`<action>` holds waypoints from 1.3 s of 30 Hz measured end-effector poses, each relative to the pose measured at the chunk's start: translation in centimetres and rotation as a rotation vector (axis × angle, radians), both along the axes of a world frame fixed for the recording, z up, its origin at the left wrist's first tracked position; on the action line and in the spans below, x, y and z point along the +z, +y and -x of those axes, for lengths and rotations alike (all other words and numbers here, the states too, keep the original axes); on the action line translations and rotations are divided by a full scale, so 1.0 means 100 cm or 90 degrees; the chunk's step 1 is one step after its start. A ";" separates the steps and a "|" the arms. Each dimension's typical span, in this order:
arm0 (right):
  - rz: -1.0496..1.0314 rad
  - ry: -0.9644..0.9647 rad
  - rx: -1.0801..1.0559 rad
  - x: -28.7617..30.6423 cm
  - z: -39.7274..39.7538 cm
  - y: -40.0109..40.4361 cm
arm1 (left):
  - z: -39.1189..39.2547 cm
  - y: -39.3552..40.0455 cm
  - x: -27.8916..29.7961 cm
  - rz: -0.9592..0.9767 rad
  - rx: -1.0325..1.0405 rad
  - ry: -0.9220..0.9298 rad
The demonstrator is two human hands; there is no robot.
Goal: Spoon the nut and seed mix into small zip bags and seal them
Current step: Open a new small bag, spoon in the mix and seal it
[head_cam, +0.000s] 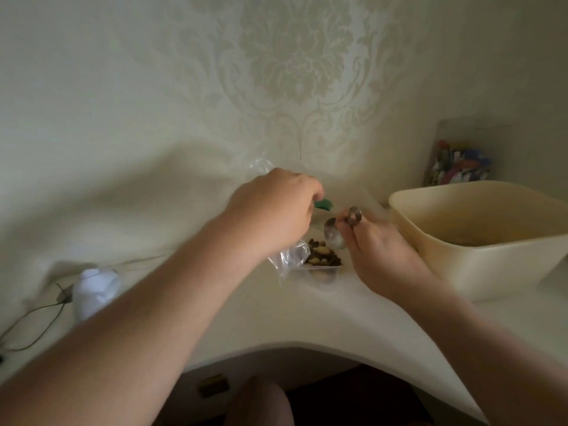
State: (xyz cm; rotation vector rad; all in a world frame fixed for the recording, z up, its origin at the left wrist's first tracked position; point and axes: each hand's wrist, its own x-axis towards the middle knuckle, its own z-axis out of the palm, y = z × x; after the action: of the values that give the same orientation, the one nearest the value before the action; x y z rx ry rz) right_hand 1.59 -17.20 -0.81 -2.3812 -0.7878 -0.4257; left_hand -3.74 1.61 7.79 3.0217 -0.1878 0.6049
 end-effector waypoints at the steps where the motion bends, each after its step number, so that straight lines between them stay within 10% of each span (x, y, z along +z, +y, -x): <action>1: 0.009 -0.002 -0.003 0.001 0.002 0.000 | -0.010 0.001 -0.008 -0.020 0.023 0.053; 8: -0.009 -0.005 -0.008 -0.007 0.007 -0.008 | -0.050 0.023 -0.091 -0.104 0.139 0.402; 21: -0.143 0.149 -0.067 -0.020 0.011 -0.002 | -0.046 0.014 -0.095 0.427 0.016 0.206; 31: -0.348 0.295 -0.074 -0.030 0.006 -0.001 | -0.022 0.031 -0.056 -0.031 0.123 0.376; 39: -0.076 0.304 0.025 -0.044 0.000 -0.022 | -0.040 0.003 -0.046 0.598 -0.018 0.259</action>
State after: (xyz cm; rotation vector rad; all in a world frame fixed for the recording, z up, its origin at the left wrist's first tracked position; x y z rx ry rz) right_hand 1.63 -19.43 -5.21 -2.2189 -0.5674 0.1127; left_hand 0.27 1.94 3.23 2.1441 0.0667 0.0171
